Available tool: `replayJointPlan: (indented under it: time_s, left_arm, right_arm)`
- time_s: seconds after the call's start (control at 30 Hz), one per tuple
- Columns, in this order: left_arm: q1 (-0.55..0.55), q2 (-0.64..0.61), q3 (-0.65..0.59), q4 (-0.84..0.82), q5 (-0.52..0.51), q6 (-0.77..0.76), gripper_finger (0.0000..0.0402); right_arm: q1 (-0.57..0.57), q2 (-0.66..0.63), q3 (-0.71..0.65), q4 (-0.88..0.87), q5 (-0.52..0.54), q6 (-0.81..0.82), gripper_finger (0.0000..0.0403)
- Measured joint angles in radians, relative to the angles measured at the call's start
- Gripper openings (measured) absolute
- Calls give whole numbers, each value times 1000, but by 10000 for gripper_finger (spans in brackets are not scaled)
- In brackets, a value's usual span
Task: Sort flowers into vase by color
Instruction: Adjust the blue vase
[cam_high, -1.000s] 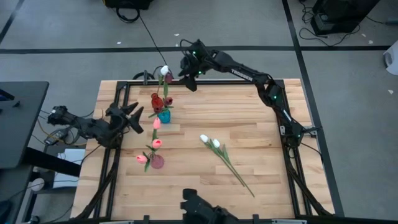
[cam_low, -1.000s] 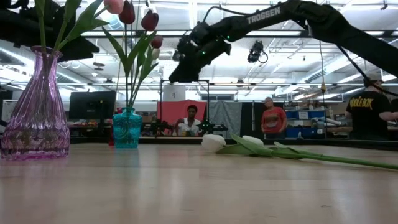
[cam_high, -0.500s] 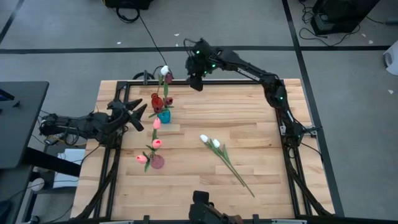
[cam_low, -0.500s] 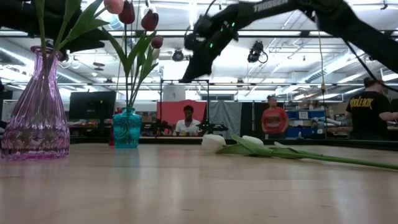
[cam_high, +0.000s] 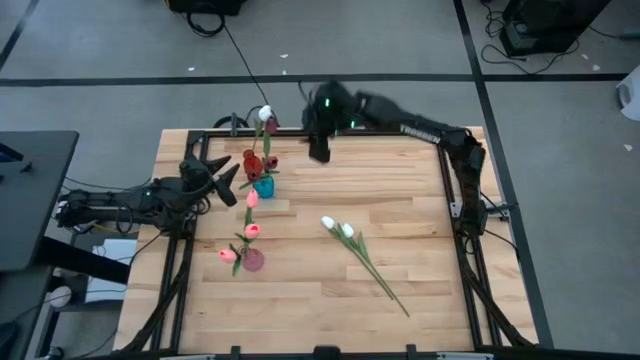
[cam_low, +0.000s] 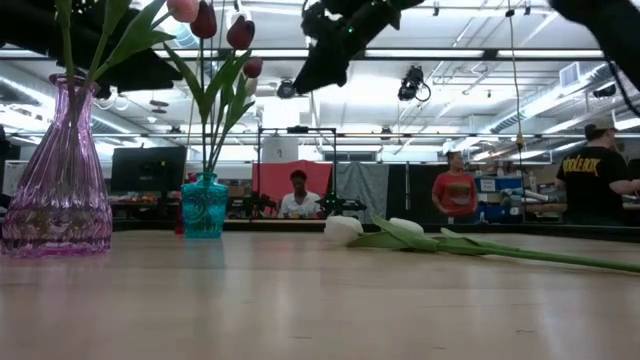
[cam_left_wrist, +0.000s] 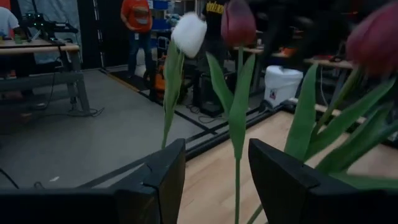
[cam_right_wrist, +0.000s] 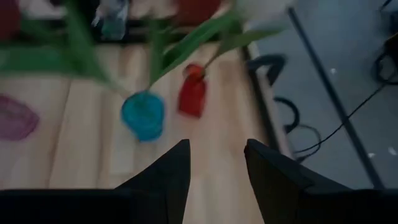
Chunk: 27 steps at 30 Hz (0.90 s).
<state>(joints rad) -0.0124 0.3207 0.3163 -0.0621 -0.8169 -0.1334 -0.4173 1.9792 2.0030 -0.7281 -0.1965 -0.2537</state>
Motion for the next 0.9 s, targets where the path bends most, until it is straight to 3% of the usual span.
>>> replayJointPlan:
  time_s: [0.23,0.37,0.47,0.57,0.67,0.9]
  left_arm:
    - [0,7,-27,-3,38,-2,182]
    - [0,27,-27,4,98,-3,182]
    - [0,40,-27,13,105,-3,182]
    - [0,45,-27,21,106,-3,182]
    - [0,46,-27,21,106,-3,182]
    - [0,46,-27,26,107,-3,182]
  right_arm:
    - [74,-143,-466,396,-2,103,165]
    - [123,-166,-701,785,-33,124,166]
    - [155,-124,-820,1077,3,132,168]
    - [176,-51,-847,1213,56,133,174]
    - [191,22,-804,1242,61,150,189]
    - [203,182,-643,1244,41,199,266]
